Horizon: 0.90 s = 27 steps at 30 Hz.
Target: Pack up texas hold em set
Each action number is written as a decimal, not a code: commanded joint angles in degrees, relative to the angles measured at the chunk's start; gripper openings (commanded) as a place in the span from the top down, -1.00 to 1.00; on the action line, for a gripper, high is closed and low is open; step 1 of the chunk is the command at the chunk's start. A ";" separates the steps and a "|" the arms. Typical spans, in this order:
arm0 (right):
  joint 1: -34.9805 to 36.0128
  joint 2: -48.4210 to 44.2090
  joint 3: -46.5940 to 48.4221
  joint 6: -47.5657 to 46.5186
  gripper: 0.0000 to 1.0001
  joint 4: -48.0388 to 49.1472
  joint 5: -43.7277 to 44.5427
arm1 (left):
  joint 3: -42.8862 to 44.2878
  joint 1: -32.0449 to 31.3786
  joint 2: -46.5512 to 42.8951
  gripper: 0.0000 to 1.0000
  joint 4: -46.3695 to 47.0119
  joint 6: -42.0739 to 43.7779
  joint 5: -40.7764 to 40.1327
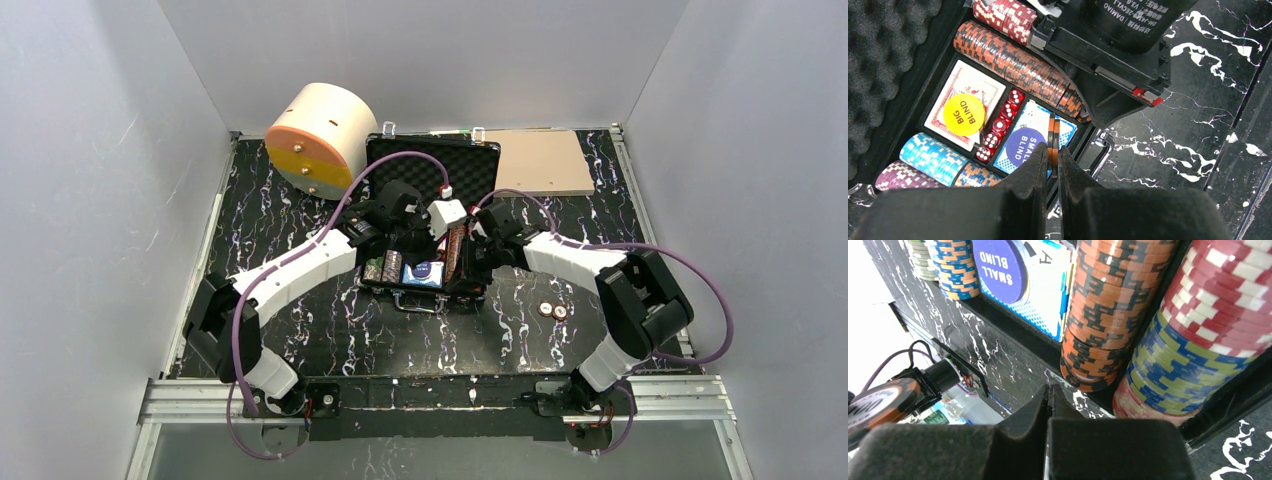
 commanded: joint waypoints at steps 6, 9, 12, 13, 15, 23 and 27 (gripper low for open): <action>0.57 0.95 4.14 -2.04 0.85 -4.32 7.29 | -1.41 0.09 -1.84 1.00 0.70 -0.26 0.20; 0.52 0.74 4.06 -2.44 0.84 -4.48 9.78 | -1.51 0.04 -1.75 1.00 0.87 -0.35 0.21; 0.68 1.76 4.11 -2.33 0.84 -3.78 10.80 | -1.44 0.10 -1.59 1.00 1.13 -0.35 0.45; 0.74 2.29 4.30 -2.17 0.84 -3.63 11.20 | -1.41 0.08 -1.51 1.00 1.09 -0.35 0.47; 1.06 2.71 4.43 -2.05 0.84 -3.22 12.04 | -1.36 0.10 -1.53 1.00 1.09 -0.42 0.74; 1.38 0.30 5.94 -2.39 0.82 -5.50 16.65 | -2.64 0.07 0.09 1.00 2.58 1.89 8.93; 1.38 -1.31 4.32 -3.70 0.79 -4.81 16.07 | -2.73 0.10 1.44 1.00 4.51 2.29 11.83</action>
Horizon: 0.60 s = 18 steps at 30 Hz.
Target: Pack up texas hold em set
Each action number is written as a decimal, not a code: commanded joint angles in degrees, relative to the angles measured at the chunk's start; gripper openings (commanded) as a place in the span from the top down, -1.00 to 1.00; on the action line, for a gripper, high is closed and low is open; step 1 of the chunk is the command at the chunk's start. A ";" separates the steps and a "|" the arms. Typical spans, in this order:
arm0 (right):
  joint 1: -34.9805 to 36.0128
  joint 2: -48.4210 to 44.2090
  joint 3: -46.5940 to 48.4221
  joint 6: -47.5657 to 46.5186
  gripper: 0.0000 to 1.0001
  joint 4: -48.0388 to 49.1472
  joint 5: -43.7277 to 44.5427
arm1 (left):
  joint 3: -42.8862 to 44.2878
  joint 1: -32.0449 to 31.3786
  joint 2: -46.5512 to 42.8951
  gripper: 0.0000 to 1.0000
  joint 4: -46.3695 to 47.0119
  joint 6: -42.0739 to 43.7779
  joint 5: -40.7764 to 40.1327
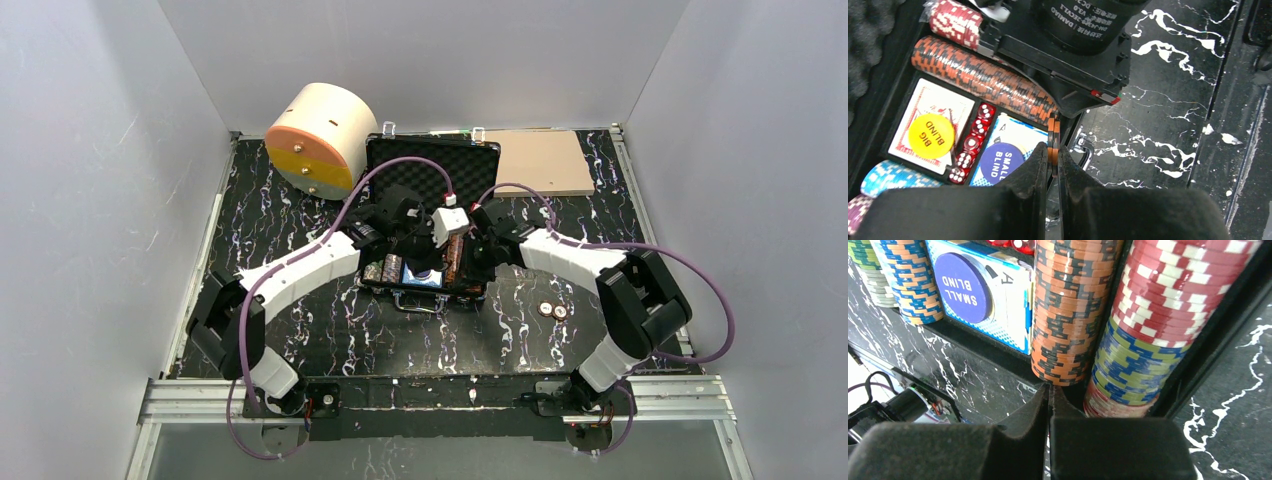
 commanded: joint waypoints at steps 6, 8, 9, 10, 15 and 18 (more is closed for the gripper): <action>-0.65 -3.19 -1.29 -2.12 0.81 2.91 5.03 | -0.78 0.03 3.75 0.99 2.63 2.64 7.69; -0.65 -3.38 -1.65 -2.09 0.81 3.12 5.26 | -1.63 0.10 4.32 0.99 3.52 3.40 9.04; -0.65 -3.35 -1.69 -2.09 0.82 3.01 5.28 | -2.27 0.05 4.34 0.99 4.14 3.93 9.55; -0.65 -3.28 -1.64 -2.09 0.83 2.93 5.34 | -3.07 0.05 4.35 0.99 4.85 4.27 9.60; -0.65 -3.33 -2.17 -1.68 0.84 2.70 5.55 | -6.49 0.11 4.24 0.98 9.33 4.82 9.96; -0.65 -3.47 -2.22 -1.50 0.84 2.52 5.87 | -7.10 0.05 4.76 0.95 10.52 5.41 9.22</action>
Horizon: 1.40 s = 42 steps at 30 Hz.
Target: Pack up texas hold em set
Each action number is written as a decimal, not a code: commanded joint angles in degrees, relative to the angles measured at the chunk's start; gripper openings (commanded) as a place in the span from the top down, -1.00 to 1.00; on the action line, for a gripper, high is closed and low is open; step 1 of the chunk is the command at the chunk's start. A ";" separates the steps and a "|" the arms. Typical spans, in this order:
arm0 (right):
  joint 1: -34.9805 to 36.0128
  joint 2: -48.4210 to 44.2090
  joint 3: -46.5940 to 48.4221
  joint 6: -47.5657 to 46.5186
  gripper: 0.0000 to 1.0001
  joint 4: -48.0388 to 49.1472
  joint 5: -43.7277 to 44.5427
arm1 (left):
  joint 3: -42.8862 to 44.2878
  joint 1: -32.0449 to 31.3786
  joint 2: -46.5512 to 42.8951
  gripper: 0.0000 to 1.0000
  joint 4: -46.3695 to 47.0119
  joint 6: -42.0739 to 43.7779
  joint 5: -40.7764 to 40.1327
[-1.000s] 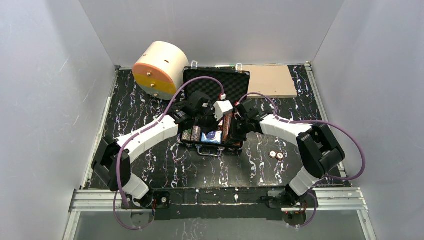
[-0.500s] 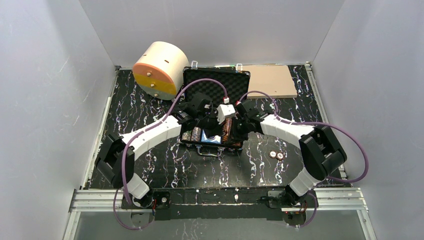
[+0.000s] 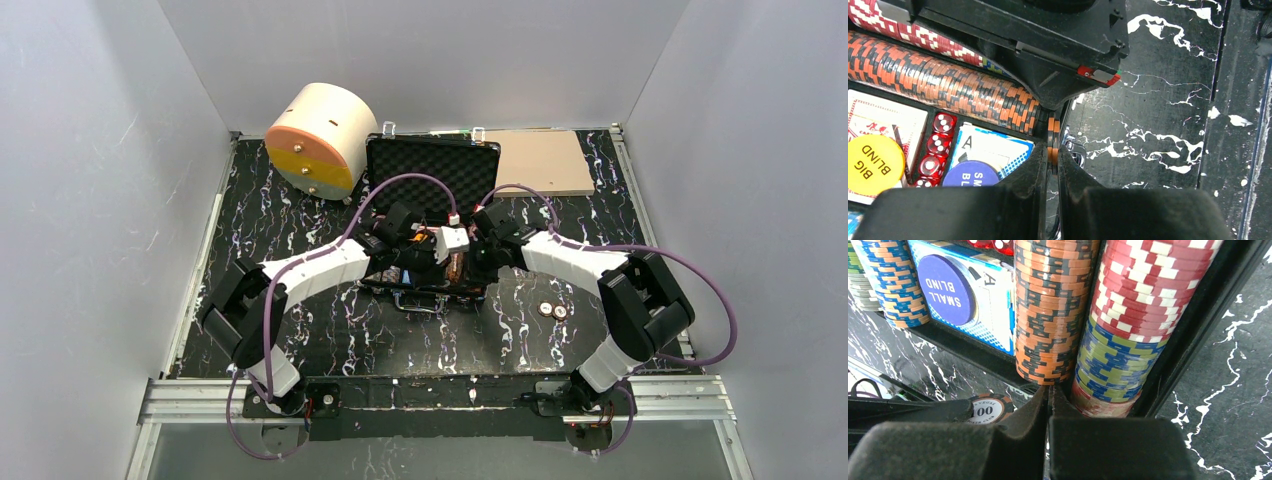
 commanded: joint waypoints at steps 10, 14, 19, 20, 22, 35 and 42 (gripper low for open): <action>-0.50 -3.33 -0.75 0.22 0.82 1.49 3.64 | 1.04 0.04 4.81 0.85 3.46 4.08 0.08; -0.51 -5.17 -1.08 0.86 0.81 0.24 4.19 | 1.43 0.04 5.61 0.77 4.20 4.40 -1.55; -0.65 -12.03 -2.33 2.08 0.78 -3.11 5.24 | 2.45 0.03 6.77 0.54 5.17 3.22 -1.33; -0.68 -13.98 -2.74 2.27 0.77 -3.99 5.68 | 2.51 0.03 6.86 0.52 5.51 3.13 -1.21; -0.78 -17.88 -3.28 2.86 0.74 -6.56 7.32 | 2.36 -0.10 7.10 0.50 6.30 2.70 -1.08; -1.94 -34.20 -4.29 22.43 -0.50 -36.58 38.64 | -0.47 -0.29 -5.97 0.00 11.85 -2.79 -9.09; -3.05 -33.68 -7.45 25.82 -0.76 -41.28 40.91 | -4.50 0.13 -15.80 -0.54 14.92 -11.73 -19.69</action>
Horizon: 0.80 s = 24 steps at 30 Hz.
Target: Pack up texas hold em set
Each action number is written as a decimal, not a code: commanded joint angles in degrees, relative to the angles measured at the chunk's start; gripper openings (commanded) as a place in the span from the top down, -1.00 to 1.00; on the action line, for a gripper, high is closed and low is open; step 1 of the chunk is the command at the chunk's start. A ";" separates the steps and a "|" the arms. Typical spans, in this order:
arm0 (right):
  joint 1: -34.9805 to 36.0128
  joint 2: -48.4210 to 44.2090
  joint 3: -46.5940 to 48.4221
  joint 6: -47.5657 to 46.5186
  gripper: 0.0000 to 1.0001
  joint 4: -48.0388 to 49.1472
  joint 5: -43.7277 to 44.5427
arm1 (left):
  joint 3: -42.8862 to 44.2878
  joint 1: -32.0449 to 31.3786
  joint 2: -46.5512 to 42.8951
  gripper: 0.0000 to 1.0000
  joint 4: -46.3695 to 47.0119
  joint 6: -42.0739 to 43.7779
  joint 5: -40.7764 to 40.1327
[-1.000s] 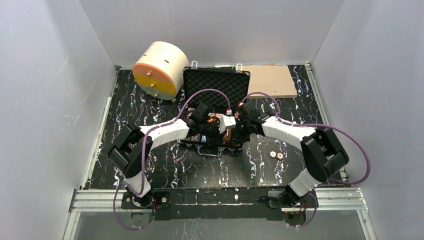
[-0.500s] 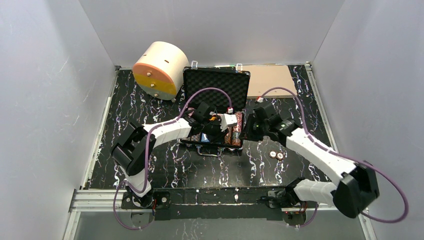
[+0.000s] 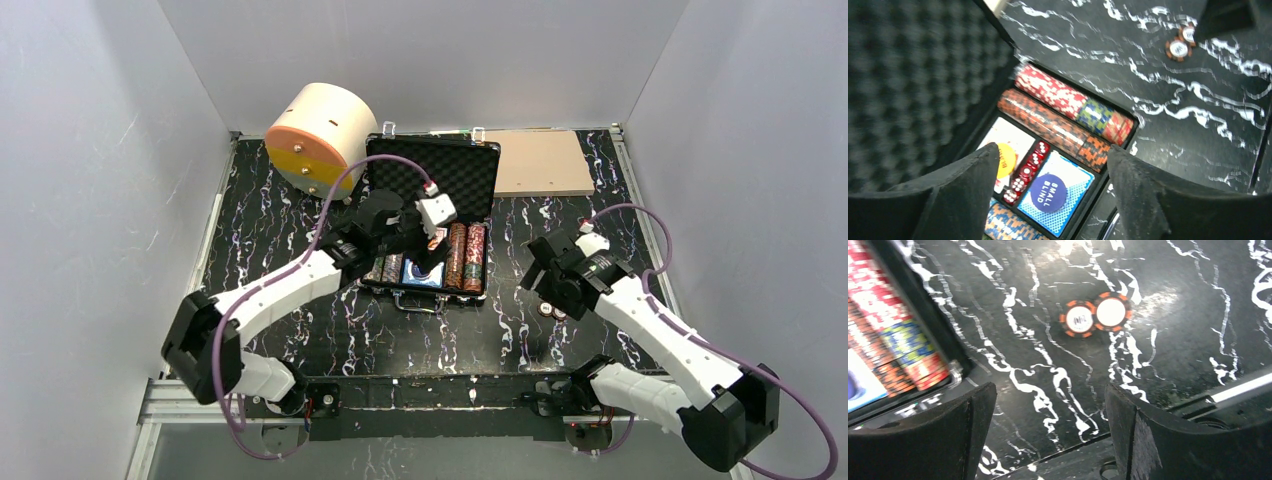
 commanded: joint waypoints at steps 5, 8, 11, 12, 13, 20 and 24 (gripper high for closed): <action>-5.73 3.11 -3.89 1.05 -0.72 -3.06 3.78 | -1.09 0.43 -7.90 -0.96 0.63 -12.92 -13.26; -14.95 5.54 -5.20 -5.54 -0.75 1.98 -2.98 | 1.11 0.54 -7.35 -0.96 -2.60 -16.02 -17.00; -20.82 8.72 -7.20 -9.94 -0.94 8.68 -9.59 | 1.98 0.67 -6.65 -0.96 -5.13 -16.32 -16.91; -22.24 9.75 -7.38 -10.99 -0.97 10.60 -11.88 | 1.38 0.66 -6.93 -0.96 -4.78 -16.19 -16.27; -23.30 10.77 -7.29 -12.24 -0.97 12.60 -14.44 | 0.79 0.62 -7.25 -0.96 -4.21 -15.67 -15.73; -27.60 16.75 -5.43 -11.55 -0.95 13.80 -17.14 | -2.37 0.62 -9.01 -0.96 -3.31 -13.04 -14.22; -28.18 19.42 -5.23 -10.23 -0.85 12.13 -15.58 | -3.01 0.64 -8.97 -0.96 -3.31 -13.10 -14.09</action>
